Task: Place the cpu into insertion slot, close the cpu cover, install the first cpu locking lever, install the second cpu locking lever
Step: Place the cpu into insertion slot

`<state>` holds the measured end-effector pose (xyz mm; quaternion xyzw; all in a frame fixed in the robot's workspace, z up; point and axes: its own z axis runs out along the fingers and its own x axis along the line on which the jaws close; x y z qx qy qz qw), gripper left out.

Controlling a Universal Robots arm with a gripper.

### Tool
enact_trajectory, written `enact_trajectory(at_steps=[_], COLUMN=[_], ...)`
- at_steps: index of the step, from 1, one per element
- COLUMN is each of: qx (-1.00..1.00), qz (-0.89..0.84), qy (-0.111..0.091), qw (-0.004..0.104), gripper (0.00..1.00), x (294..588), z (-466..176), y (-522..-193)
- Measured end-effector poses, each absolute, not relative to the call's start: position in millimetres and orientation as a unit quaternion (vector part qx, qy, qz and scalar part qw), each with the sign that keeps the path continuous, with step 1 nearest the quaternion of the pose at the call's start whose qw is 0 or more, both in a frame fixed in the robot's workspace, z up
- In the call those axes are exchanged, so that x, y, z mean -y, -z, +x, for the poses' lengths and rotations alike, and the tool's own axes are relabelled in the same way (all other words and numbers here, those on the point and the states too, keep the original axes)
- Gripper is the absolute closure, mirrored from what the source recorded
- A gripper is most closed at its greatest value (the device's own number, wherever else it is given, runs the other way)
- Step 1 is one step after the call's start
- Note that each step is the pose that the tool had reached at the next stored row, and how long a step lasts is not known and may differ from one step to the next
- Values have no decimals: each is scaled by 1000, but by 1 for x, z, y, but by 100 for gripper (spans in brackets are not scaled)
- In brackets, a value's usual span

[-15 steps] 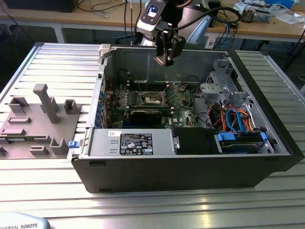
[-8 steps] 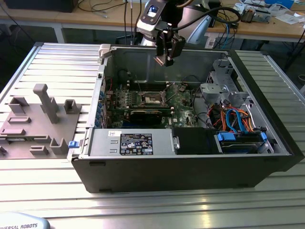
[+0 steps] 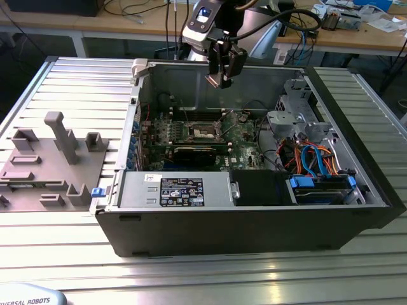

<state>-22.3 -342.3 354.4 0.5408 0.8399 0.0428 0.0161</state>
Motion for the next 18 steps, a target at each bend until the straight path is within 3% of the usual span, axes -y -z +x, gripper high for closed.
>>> enact_trajectory(at_steps=[18], qx=[-837], qz=[545], qy=[-43], qw=[16], gripper=[46], x=[342], z=[-22], y=[-354])
